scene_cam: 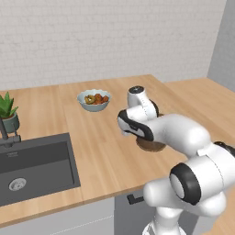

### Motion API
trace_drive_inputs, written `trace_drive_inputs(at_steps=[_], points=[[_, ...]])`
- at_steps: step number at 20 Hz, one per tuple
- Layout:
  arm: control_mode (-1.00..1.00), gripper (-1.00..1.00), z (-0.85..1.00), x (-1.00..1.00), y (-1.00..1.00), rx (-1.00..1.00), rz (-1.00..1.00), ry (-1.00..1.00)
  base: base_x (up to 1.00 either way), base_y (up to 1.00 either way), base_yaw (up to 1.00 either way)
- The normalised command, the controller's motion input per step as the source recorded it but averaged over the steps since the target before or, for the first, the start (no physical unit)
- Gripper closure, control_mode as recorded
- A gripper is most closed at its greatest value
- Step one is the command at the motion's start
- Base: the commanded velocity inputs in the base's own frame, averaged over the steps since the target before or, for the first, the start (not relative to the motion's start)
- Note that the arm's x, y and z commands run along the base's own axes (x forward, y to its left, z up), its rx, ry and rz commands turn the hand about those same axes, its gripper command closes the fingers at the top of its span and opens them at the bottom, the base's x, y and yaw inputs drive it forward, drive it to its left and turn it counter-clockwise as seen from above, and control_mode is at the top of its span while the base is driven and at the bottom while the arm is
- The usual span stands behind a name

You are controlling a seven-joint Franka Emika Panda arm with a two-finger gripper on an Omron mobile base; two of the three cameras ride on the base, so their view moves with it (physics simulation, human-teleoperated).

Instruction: Open the cabinet, pick up the bread from the cabinet and place it in the basket. Then move the basket to the dining counter.

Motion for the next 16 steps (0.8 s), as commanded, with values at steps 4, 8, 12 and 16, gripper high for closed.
trace_drive_inputs(at_steps=[4,8,12,16], points=[[-1.0,1.0,-0.41,0.2,-0.06,0.0,0.0,0.0,0.0,0.0,0.0],[-1.0,1.0,-0.31,0.02,0.0,0.02,0.0,0.01,0.0,0.0,0.0],[-1.0,-1.0,-0.18,0.0,0.01,0.02,0.0,0.0,0.0,0.0,0.0],[-1.0,-1.0,-0.04,0.0,0.0,0.0,0.0,0.0,0.0,0.0,0.0]])
